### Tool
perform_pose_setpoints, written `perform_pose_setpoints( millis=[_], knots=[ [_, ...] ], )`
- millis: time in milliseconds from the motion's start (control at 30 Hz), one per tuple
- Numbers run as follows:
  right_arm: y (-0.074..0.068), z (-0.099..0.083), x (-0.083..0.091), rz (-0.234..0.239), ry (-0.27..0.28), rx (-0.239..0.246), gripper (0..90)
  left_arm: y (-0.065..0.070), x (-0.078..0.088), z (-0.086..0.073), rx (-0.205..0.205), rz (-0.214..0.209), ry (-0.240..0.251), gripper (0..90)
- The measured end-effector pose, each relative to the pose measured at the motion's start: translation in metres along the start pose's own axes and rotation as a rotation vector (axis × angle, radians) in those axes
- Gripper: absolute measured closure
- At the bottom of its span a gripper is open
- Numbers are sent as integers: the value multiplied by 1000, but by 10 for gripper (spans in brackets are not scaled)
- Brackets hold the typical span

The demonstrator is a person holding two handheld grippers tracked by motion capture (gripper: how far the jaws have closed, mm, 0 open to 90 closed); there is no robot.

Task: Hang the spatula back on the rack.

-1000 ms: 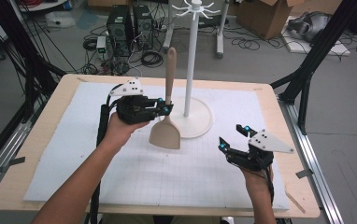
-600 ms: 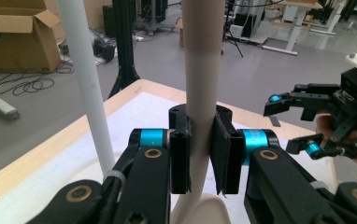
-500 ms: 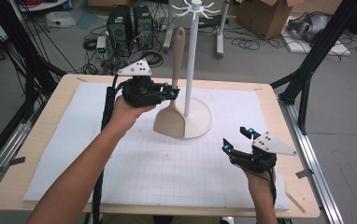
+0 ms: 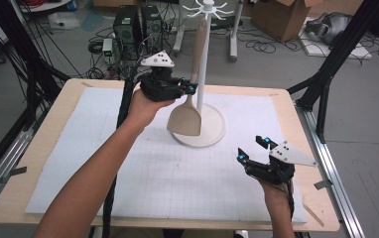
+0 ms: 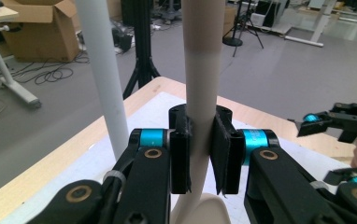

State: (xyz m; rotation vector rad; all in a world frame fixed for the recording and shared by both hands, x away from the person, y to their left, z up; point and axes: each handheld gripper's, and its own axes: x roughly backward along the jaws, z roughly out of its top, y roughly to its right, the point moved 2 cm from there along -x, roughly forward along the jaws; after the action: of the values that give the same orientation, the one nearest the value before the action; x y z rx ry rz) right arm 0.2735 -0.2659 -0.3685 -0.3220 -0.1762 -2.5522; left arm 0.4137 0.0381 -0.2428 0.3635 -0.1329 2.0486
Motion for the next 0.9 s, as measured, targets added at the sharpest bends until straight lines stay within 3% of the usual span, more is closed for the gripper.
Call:
perform_pose_setpoints(
  millis=[267,567,667,767,800,833,900],
  knots=[
    [2,-2,2,4,1,-6,276,-4,-10,5,13,14,-14,784],
    [2,-4,3,10,2,-8,276,-12,-19,3,54,39,-32,785],
    [2,-5,3,10,0,-12,276,-14,-20,2,57,33,-29,784],
    [3,-7,3,8,-2,-11,276,-12,-21,0,34,26,-27,777],
    [3,-7,3,8,-7,-15,276,-12,-21,0,29,23,-25,764],
    [3,-8,2,7,-7,-16,276,-11,-20,-2,35,27,-5,637],
    [2,-10,1,8,-8,-21,276,-10,-19,-6,46,25,8,588]
  ],
)
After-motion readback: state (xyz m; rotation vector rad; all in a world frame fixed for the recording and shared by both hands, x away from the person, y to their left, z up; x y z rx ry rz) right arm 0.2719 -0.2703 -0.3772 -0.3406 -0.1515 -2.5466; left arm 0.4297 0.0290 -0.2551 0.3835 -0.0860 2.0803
